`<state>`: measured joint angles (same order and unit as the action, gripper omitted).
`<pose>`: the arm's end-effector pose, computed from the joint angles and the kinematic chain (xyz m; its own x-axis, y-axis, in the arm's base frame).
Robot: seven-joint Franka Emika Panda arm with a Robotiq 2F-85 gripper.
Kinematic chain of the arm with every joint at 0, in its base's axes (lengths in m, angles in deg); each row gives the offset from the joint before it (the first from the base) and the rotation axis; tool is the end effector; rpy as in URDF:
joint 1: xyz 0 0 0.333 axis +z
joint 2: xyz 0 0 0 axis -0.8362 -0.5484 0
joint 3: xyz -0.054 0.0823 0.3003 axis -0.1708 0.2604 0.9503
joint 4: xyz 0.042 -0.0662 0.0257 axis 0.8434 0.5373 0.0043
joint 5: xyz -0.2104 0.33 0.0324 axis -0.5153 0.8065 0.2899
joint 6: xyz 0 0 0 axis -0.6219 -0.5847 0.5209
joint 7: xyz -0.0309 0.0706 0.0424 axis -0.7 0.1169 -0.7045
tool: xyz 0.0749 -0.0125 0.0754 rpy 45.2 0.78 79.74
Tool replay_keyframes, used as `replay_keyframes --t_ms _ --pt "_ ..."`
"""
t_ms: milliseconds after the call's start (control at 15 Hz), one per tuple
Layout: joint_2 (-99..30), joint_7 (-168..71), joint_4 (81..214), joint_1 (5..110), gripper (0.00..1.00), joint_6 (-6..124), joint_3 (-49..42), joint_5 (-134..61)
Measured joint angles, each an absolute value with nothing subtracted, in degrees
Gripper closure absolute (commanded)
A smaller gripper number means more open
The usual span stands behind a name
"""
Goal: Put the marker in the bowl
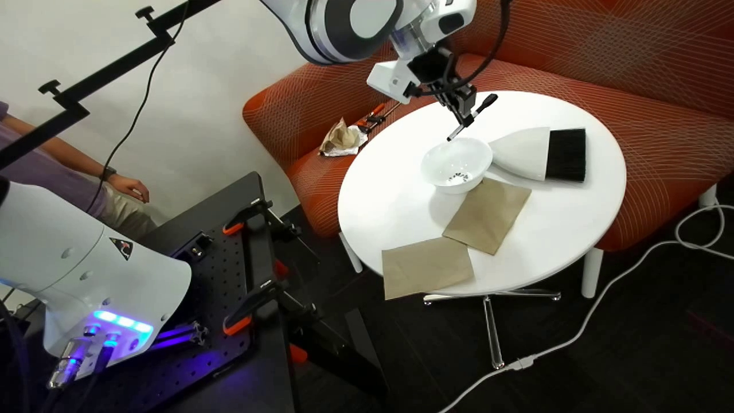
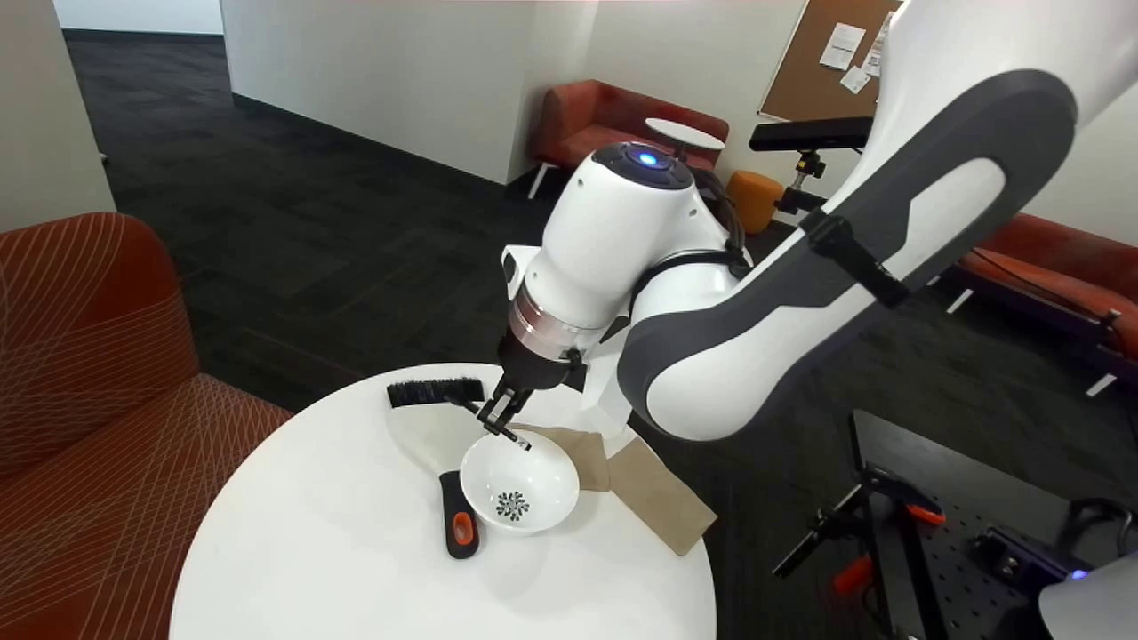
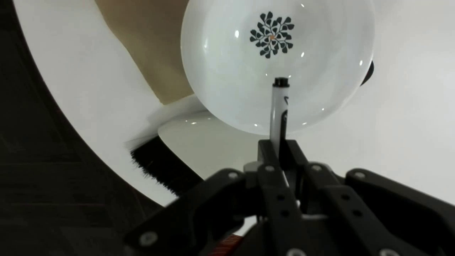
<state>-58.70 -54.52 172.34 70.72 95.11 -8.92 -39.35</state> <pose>0.5976 0.0518 0.1144 0.9702 0.0565 0.2357 0.0316 -0.9936 0.1082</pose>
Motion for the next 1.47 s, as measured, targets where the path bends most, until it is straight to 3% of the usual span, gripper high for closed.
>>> replay_keyframes --t_ms 400,467,600,1067,1467 --pt "-59.65 -54.52 176.36 70.72 0.97 100.05 -8.83 -37.73" --pt "-59.93 -54.52 176.51 70.72 0.64 100.12 -8.73 -37.39" --pt "-60.48 -54.52 176.56 70.72 0.57 100.13 -8.53 -36.82" --pt "-61.06 -54.48 176.55 70.71 0.03 100.2 -7.72 -36.32" --pt "-61.03 -54.44 176.57 70.68 0.0 102.07 -7.48 -36.28"
